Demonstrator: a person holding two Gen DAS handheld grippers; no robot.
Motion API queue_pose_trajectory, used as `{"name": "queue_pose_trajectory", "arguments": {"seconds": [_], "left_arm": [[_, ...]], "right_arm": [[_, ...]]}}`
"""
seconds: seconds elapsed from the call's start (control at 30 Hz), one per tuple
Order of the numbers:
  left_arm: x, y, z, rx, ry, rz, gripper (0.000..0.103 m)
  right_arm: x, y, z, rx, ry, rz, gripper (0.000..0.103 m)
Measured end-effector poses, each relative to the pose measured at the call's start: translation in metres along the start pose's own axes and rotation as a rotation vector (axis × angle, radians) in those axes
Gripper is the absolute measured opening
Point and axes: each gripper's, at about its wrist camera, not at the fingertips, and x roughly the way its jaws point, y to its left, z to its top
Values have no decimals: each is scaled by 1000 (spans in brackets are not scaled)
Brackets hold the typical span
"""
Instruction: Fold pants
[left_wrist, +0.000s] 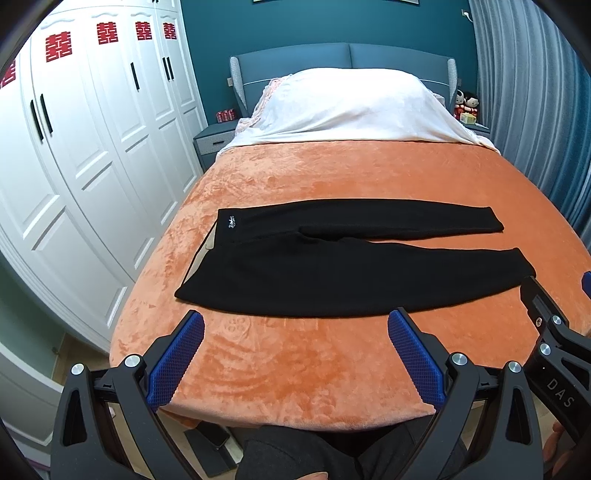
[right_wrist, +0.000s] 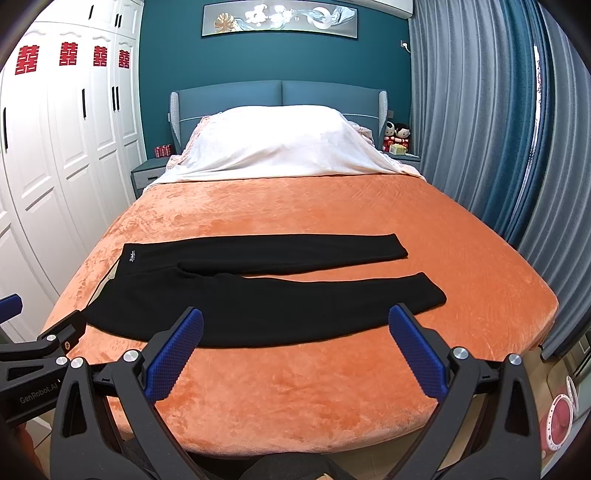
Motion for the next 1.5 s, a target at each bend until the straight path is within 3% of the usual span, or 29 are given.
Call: {"name": "queue_pose_trajectory", "arguments": {"seconds": [0.87, 1.5], "left_arm": [[3, 8, 8, -10, -20, -7, 98], [21, 12, 15, -61, 79, -61, 98]], "right_arm": [[4, -1, 1, -4, 3, -2, 98], [17, 3, 6, -10, 25, -1, 98]]}}
